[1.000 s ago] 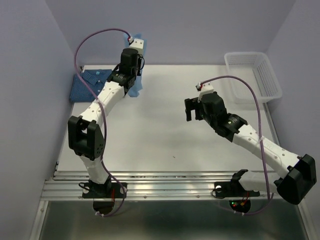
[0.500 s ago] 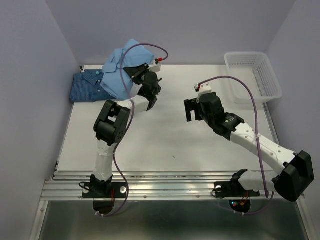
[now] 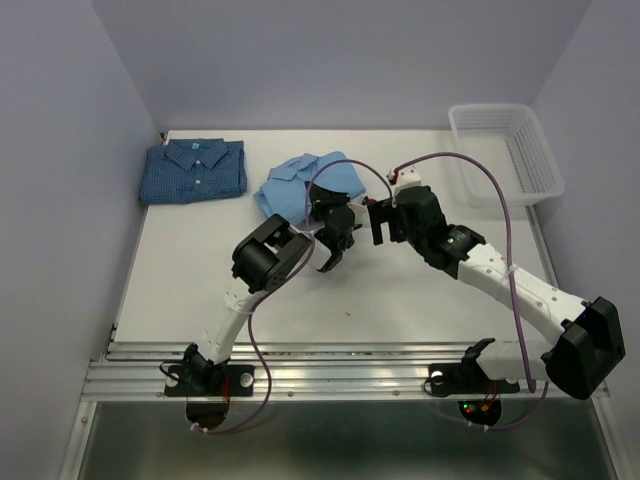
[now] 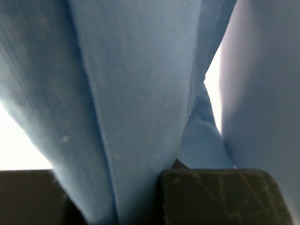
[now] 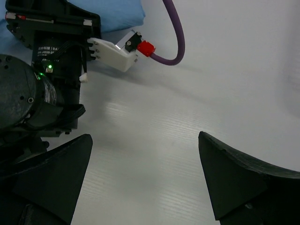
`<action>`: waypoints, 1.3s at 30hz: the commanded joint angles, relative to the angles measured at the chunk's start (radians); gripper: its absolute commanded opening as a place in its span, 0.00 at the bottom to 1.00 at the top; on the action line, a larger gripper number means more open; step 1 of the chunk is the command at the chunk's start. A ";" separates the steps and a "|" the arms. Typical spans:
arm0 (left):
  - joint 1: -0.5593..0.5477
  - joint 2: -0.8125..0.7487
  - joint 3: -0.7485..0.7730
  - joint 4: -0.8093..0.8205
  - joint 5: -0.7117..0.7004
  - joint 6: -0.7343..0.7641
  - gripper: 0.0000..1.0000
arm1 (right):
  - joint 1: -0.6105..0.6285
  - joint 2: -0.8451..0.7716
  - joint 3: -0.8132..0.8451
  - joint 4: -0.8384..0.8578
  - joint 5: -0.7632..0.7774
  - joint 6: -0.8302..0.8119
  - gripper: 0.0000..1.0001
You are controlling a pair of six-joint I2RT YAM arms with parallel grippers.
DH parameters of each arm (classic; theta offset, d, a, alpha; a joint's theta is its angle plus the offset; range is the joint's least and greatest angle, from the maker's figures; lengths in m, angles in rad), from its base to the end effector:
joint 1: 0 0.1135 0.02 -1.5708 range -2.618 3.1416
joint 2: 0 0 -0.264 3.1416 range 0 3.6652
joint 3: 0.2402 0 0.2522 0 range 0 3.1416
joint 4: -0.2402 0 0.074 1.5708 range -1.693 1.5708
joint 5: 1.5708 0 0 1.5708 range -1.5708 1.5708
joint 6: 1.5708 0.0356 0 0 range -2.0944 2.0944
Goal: Fold and stack the long sleeve shirts
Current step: Neatly place the folded shirt to the corner
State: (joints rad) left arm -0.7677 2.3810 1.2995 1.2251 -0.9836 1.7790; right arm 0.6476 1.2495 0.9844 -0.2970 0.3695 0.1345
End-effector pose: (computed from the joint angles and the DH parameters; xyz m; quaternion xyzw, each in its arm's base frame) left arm 0.3603 -0.3065 0.1209 0.4470 0.5104 0.5932 0.4333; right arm 0.2306 0.1583 0.3006 -0.1325 0.8549 0.0324 0.5005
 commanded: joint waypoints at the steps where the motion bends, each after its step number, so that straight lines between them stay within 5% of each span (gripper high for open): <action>1: -0.056 -0.091 -0.063 0.376 0.019 -0.107 0.00 | -0.006 -0.007 0.013 0.016 -0.012 0.002 1.00; 2: -0.065 -0.091 -0.060 0.341 -0.024 -0.181 0.00 | -0.006 -0.012 0.013 0.015 -0.014 0.004 1.00; 3: -0.074 -0.094 -0.048 0.182 -0.053 -0.241 0.12 | -0.006 -0.021 0.011 0.015 -0.017 0.005 1.00; 4: -0.090 -0.117 -0.025 0.072 -0.067 -0.376 0.43 | -0.006 -0.027 0.011 0.016 -0.017 0.007 1.00; 6: -0.102 -0.147 0.016 -0.191 -0.066 -0.485 0.64 | -0.006 -0.041 0.010 0.016 -0.017 0.008 1.00; 8: -0.116 -0.169 0.046 -0.329 -0.064 -0.584 0.76 | -0.006 -0.048 0.007 0.016 -0.021 0.010 1.00; 9: -0.122 -0.196 0.082 -0.522 -0.052 -0.719 0.98 | -0.006 -0.053 0.007 0.015 -0.021 0.014 1.00; 12: -0.145 -0.236 0.191 -0.936 0.058 -1.037 0.99 | -0.006 -0.062 0.005 0.016 -0.021 0.016 1.00; 18: -0.162 -0.261 0.446 -1.600 0.500 -1.385 0.99 | -0.006 -0.087 0.008 0.016 -0.027 0.019 1.00; 21: -0.160 -0.264 0.483 -1.723 0.693 -1.474 0.99 | -0.006 -0.107 0.007 0.016 -0.026 0.016 1.00; 31: -0.166 -0.453 0.291 -1.652 1.072 -1.653 0.99 | -0.006 -0.168 0.007 0.055 -0.101 0.007 1.00; 39: -0.173 -0.577 0.169 -1.544 1.062 -1.710 0.99 | -0.006 -0.171 -0.026 0.056 -0.179 0.033 1.00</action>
State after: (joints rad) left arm -0.9112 1.8793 1.4979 -0.3981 0.0502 0.1146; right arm 0.6300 1.0756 0.9836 -0.2901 0.2512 0.1402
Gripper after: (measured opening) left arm 0.986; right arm 0.997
